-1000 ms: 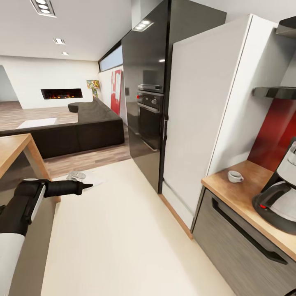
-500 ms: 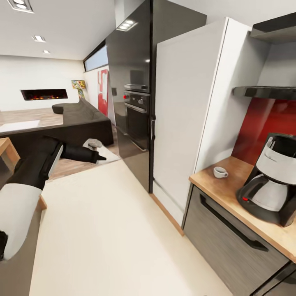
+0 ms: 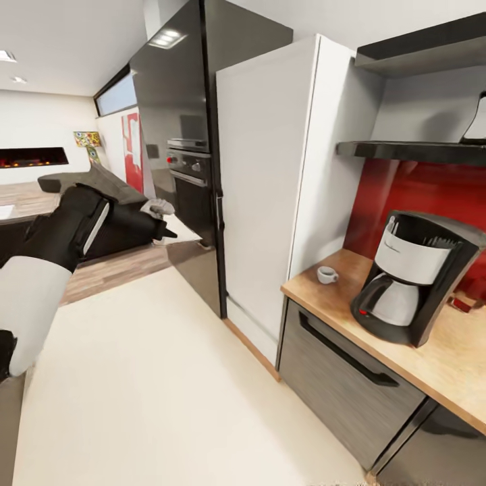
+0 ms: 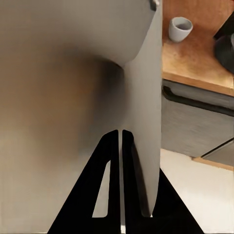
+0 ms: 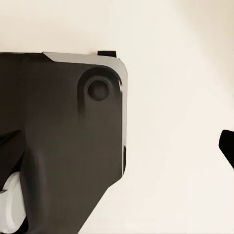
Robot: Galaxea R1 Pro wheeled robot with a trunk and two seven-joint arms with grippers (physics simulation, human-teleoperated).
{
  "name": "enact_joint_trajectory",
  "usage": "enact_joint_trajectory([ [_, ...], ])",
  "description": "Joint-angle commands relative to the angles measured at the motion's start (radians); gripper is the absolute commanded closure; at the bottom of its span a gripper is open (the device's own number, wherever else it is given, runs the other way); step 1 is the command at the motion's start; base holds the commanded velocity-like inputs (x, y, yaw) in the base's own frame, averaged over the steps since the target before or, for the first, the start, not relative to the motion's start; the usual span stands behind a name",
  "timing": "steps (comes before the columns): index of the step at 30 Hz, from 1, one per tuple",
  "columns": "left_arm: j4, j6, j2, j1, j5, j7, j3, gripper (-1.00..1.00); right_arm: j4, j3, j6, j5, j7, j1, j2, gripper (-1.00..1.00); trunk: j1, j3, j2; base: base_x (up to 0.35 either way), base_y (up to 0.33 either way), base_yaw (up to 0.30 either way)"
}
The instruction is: Set up a coffee station on the kitchen countertop: keep the coffee maker on the countertop, move the bottle of coffee from the kitchen shelf to the counter next to the coffee maker, place a paper coffee filter on top of the coffee maker, put the saucer next to the coffee maker with the coffee cup on the saucer, and place the electric kettle next to the coffee maker.
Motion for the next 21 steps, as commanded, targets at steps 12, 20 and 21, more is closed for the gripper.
enact_joint_trajectory([
  [12,0.063,-0.008,-0.004,-0.203,-0.015,-0.015,-0.282,1.0,-0.002,0.0,0.006,0.0,0.002,0.0,0.0,-1.0,0.001,0.004,-0.002,0.0,0.0,-0.24],
  [20,0.052,-0.012,-0.021,-0.263,-0.015,-0.027,-0.293,1.0,-0.002,0.0,0.006,0.0,0.002,0.0,0.0,-1.0,0.001,0.01,-0.002,0.0,0.0,-0.238],
  [21,0.051,-0.012,-0.027,-0.265,-0.016,-0.032,-0.299,1.0,-0.001,0.0,0.006,0.0,0.002,0.0,0.0,-1.0,0.001,0.01,-0.002,0.0,0.0,-0.238],
])
